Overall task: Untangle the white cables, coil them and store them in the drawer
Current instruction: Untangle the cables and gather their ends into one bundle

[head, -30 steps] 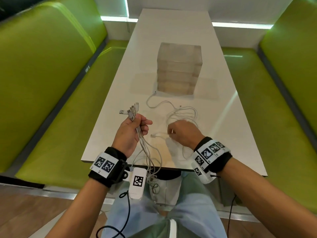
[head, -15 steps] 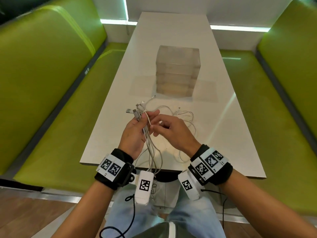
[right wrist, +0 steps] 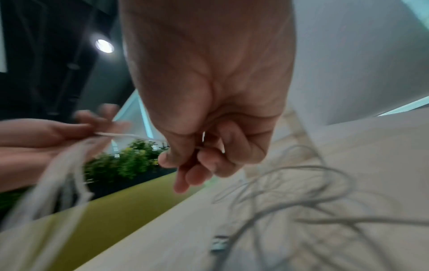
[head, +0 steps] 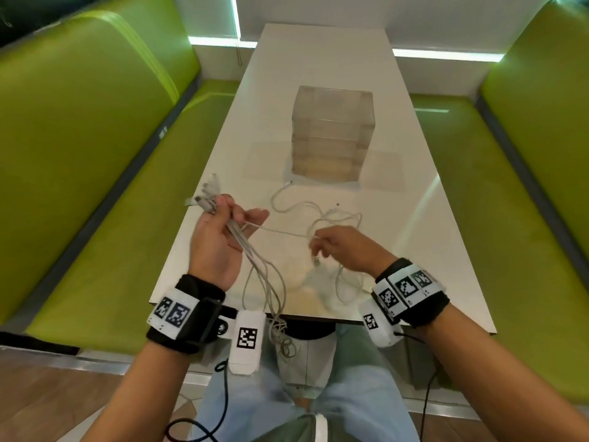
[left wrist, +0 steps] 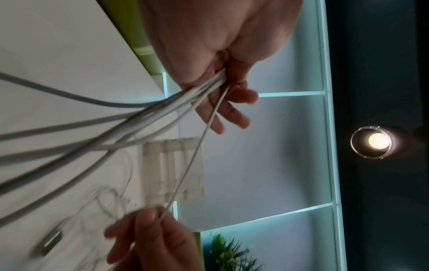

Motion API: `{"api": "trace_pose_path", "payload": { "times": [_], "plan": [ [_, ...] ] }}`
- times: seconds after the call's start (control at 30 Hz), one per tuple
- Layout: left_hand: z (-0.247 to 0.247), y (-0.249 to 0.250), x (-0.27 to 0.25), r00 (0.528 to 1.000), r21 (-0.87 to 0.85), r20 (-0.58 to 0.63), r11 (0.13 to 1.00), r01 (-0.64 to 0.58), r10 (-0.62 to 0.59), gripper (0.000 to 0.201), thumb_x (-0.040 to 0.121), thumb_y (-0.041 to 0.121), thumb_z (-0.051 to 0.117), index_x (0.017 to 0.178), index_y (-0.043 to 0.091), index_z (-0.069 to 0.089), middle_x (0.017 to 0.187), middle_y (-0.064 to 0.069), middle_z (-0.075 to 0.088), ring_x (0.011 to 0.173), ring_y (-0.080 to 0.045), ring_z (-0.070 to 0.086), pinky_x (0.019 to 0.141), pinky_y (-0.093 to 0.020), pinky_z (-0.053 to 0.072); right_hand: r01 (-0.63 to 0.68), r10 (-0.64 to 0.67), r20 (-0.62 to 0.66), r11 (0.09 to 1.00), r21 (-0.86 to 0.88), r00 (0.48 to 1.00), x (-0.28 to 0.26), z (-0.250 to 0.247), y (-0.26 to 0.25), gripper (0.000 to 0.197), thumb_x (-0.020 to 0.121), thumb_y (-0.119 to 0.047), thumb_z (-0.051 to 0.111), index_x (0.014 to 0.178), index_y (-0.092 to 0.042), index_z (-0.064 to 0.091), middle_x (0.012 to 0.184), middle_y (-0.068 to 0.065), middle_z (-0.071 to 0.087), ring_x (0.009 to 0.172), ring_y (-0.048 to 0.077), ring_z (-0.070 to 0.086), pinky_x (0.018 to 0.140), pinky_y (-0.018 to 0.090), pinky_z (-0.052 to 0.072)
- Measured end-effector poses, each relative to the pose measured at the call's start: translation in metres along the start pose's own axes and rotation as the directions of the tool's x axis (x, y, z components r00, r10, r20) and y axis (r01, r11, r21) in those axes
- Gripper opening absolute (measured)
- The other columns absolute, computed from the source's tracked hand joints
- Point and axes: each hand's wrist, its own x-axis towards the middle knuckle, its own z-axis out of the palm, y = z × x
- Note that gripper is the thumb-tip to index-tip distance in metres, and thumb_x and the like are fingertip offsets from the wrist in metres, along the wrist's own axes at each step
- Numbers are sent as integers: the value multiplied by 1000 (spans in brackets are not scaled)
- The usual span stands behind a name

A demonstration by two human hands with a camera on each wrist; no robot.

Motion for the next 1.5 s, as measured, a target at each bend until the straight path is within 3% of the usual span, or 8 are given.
{"api": "trace_pose_path", "payload": {
  "times": [0.13,0.43,0.53,0.7,0.87,1.1,1.27,1.5],
  "plan": [
    [-14,23,8,989,11,-129,998,-66,67,28,102,27,36,79,16,47,51,9,38,45,-6,33,47,-20,37,-78,94,-162,992,102,982,6,-30,28,28,96,-17,45,76,-16,66,69,-10,56,63,0,50,59,14,36],
    [13,-24,-6,989,598,79,799,56,-129,36,79,42,61,100,12,61,60,7,50,52,-8,37,47,-19,32,83,-57,-162,984,157,985,7,-31,-33,37,97,-31,48,71,-14,68,48,-14,53,50,-4,48,54,11,35],
    [28,-33,-12,971,510,168,858,59,-167,34,82,30,62,107,6,62,61,3,53,49,-5,38,47,-19,29,96,-95,-104,995,3,990,4,-22,-45,39,97,-27,43,67,-15,66,65,-1,64,70,1,62,66,28,46],
    [27,-34,-13,990,504,112,864,21,-89,22,93,18,56,96,-1,65,61,-13,52,45,-11,34,44,-20,28,106,-110,-76,993,-46,991,-5,-17,-55,36,99,-23,40,80,-9,68,65,-6,56,54,3,46,59,28,37],
    [22,-18,-5,1000,305,-14,952,-13,18,22,93,16,53,72,10,48,44,12,30,39,-4,22,39,-18,23,51,-51,2,998,-49,999,-1,-19,-37,29,97,-28,46,86,-10,67,79,-6,62,68,9,56,63,28,44],
    [-7,27,8,968,250,-152,955,-156,198,29,99,15,46,71,16,48,46,13,24,42,-5,19,41,-20,19,-116,131,-226,990,76,965,16,-51,18,27,95,-18,47,79,-7,65,85,1,66,72,13,58,66,27,44],
    [-8,4,7,985,392,-115,917,-73,128,20,94,14,55,74,14,53,47,11,29,41,-6,23,40,-18,26,108,-91,-206,992,72,974,5,-53,-25,24,94,-16,50,79,-11,68,61,-15,54,56,-4,49,59,12,36],
    [14,-20,-15,985,432,153,902,10,-84,22,87,27,58,97,9,68,46,10,30,43,-8,21,43,-20,23,130,-130,21,991,-12,991,-7,-28,-70,31,93,-32,53,76,-14,71,73,-7,64,74,10,59,74,24,43]
  ]
}}
